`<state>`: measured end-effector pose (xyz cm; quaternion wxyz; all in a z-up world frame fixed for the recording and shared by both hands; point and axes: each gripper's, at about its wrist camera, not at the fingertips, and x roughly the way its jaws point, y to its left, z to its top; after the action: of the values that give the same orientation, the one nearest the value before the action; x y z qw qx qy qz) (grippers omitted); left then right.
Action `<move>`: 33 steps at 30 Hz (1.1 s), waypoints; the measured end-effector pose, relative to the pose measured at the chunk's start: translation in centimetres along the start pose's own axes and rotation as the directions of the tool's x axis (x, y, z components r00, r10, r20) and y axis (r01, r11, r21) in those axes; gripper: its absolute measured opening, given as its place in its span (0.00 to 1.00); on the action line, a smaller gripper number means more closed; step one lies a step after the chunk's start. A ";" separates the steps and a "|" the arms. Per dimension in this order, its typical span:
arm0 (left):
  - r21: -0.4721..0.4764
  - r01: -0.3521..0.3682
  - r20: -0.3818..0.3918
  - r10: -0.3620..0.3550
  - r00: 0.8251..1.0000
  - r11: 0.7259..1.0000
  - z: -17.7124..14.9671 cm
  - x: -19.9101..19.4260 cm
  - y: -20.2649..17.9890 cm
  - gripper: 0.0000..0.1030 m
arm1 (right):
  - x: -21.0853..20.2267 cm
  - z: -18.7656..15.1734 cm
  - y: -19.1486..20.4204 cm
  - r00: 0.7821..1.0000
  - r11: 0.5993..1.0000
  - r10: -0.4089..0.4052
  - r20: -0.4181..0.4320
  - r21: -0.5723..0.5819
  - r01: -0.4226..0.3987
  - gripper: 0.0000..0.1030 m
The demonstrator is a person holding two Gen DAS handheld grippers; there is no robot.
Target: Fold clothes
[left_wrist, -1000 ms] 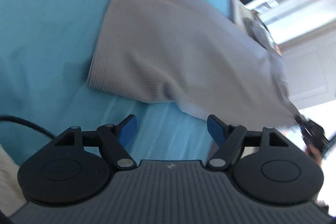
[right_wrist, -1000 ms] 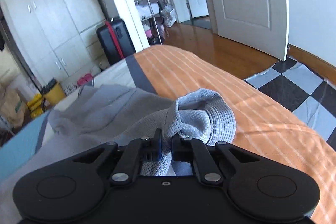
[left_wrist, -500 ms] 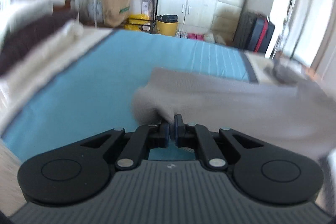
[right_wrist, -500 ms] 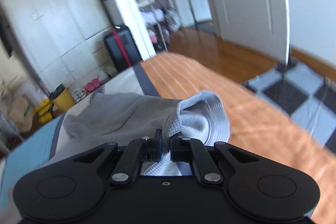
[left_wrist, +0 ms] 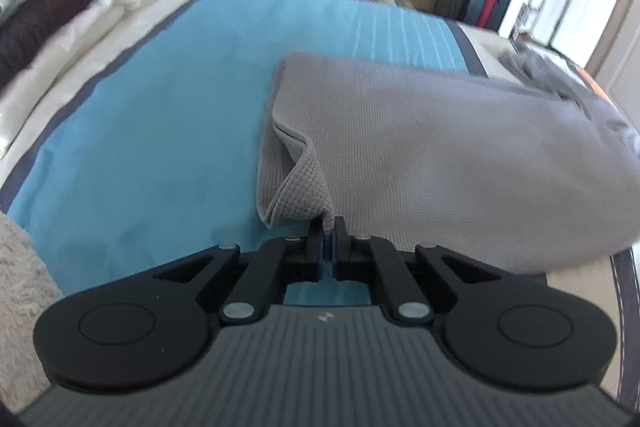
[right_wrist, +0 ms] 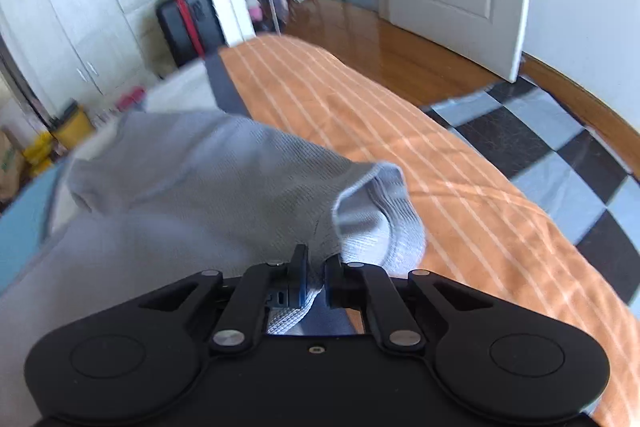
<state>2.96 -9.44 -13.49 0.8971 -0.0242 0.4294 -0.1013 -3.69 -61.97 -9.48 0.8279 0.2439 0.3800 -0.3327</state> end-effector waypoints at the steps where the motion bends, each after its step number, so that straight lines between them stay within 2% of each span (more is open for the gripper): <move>1: 0.010 0.022 -0.045 -0.021 0.999 1.000 -0.1 0.1 0.2 0.05 | 0.5 0.0 -0.1 0.999 0.999 -0.038 -0.032 0.001 0.038 0.11; 2: 0.011 0.062 -0.086 -0.061 0.994 0.998 0.1 0.2 0.0 0.07 | 0.8 -0.1 -0.3 0.994 0.996 -0.091 -0.052 0.005 0.092 0.16; 3: 0.010 0.102 -0.123 -0.100 0.987 0.995 0.2 0.3 -0.2 0.07 | 0.7 -0.1 -0.5 0.990 0.991 -0.131 -0.045 0.002 0.132 0.15; 6: 0.048 0.221 -0.114 -0.214 0.970 0.974 0.7 -2.0 -0.8 0.17 | -0.7 0.2 -1.1 0.976 0.977 -0.214 0.037 -0.014 0.215 0.22; 8: 0.082 0.244 -0.079 -0.237 0.968 0.966 1.6 -3.4 -1.3 0.29 | -2.0 0.6 -1.7 0.982 0.986 -0.169 0.082 0.030 0.167 0.26; 10: 0.095 0.265 -0.048 -0.262 0.964 0.960 3.1 -4.1 -1.9 0.35 | -1.7 0.8 -0.7 0.995 0.997 -0.066 0.073 0.031 0.064 0.27; 12: 0.095 0.319 -0.038 -0.317 0.948 0.943 5.0 -3.9 -2.9 0.41 | -1.3 1.0 0.2 0.997 0.999 0.038 0.064 0.033 -0.040 0.29; 14: 0.082 0.371 -0.074 -0.365 0.928 0.925 7.1 -2.9 -4.3 0.41 | -0.9 1.2 1.2 0.988 0.989 0.141 0.056 0.036 -0.143 0.32; 15: 0.066 0.408 -0.103 -0.401 0.910 0.910 8.2 -2.5 -5.3 0.41 | -0.8 1.3 1.7 0.980 0.980 0.192 0.052 0.037 -0.194 0.33; 16: 0.070 0.459 -0.124 -0.449 0.885 0.886 9.1 -2.5 -6.6 0.41 | -0.6 1.4 2.2 0.969 0.969 0.243 0.048 0.039 -0.244 0.33; 18: 0.115 0.574 -0.157 -0.555 0.817 0.811 10.7 -2.3 -9.5 0.43 | -0.2 1.6 3.2 0.939 0.938 0.342 0.040 0.044 -0.343 0.33; 19: 0.113 0.608 -0.170 -0.587 0.791 0.786 11.5 -1.6 -10.7 0.46 | 0.0 1.7 3.7 0.923 0.922 0.384 0.036 0.043 -0.385 0.33; 20: 0.116 0.610 -0.180 -0.588 0.789 0.784 12.2 -0.8 -11.9 0.48 | 0.6 2.1 4.6 0.921 0.920 0.390 0.030 0.026 -0.390 0.33; 21: 0.139 0.598 -0.188 -0.572 0.799 0.789 13.0 0.2 -13.1 0.49 | 1.3 2.6 5.0 0.912 0.911 0.410 0.020 0.038 -0.410 0.33; 23: 0.231 0.559 -0.180 -0.530 0.829 0.796 14.6 2.3 -15.5 0.52 | 2.4 3.5 5.7 0.895 0.892 0.445 0.004 0.081 -0.444 0.35; 25: 0.326 0.543 -0.165 -0.519 0.839 0.774 16.0 4.8 -18.0 0.53 | 3.3 4.4 6.1 0.899 0.894 0.439 -0.014 0.113 -0.435 0.42; 27: 0.401 0.530 -0.172 -0.507 0.844 0.747 17.3 7.5 -20.3 0.53 | 4.0 5.0 6.9 0.908 0.905 0.419 -0.017 0.094 -0.416 0.42; 28: 0.407 0.520 -0.178 -0.493 0.852 0.751 18.1 9.1 -21.4 0.53 | 4.5 5.3 7.3 0.911 0.908 0.413 -0.020 0.087 -0.410 0.42; 29: 0.393 0.512 -0.174 -0.484 0.857 0.764 18.8 10.6 -22.0 0.54 | 5.2 5.4 7.5 0.902 0.899 0.431 -0.029 0.094 -0.427 0.42; 31: 0.332 0.520 -0.189 -0.484 0.854 0.787 20.5 14.1 -23.2 0.60 | 6.7 5.7 7.6 0.877 0.875 0.478 -0.058 0.118 -0.469 0.42; 33: 0.238 0.519 -0.212 -0.478 0.853 0.821 22.0 17.9 -23.8 0.60 | 8.0 5.8 7.7 0.874 0.873 0.482 -0.065 0.121 -0.472 0.42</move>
<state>27.06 -37.30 -10.22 0.7998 0.0017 0.4517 -0.3953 8.65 -63.65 -11.23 0.8522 0.3871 0.3289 -0.1253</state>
